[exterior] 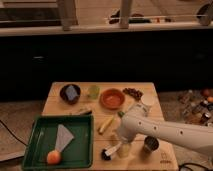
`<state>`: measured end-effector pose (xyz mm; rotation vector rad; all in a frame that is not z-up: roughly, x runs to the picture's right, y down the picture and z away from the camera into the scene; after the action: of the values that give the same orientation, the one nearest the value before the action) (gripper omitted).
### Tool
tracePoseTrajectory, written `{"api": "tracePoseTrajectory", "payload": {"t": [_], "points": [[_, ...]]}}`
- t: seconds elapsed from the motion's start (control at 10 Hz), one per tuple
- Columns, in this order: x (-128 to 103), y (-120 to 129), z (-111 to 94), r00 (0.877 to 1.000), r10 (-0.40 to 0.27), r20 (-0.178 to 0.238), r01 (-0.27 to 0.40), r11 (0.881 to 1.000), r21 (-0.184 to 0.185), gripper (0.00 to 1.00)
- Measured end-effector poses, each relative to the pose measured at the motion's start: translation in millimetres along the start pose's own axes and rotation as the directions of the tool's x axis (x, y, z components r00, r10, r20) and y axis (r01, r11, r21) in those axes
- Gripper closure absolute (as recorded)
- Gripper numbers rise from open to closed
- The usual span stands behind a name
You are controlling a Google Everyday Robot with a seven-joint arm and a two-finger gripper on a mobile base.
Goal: Place brush in tray
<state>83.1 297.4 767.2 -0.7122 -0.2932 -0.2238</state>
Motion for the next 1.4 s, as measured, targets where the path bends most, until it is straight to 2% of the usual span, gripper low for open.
{"api": "tracePoseTrajectory", "payload": {"t": [0.3,0.6,0.8,1.0,1.1,1.2,1.4], "points": [[12,1,13,1.000,0.021,-0.003,-0.021,1.000,-0.018,0.55],[17,0,12,1.000,0.026,-0.005,-0.026,1.000,-0.014,0.84],[18,3,13,1.000,0.028,-0.007,-0.028,0.999,-0.023,0.99],[19,4,12,1.000,0.030,-0.007,-0.030,0.999,-0.024,1.00],[17,2,7,1.000,0.018,-0.006,-0.018,1.000,-0.007,1.00],[17,1,-1,1.000,0.011,-0.006,-0.011,1.000,0.009,1.00],[11,-4,-29,1.000,-0.014,-0.005,0.015,0.998,0.054,1.00]]}}
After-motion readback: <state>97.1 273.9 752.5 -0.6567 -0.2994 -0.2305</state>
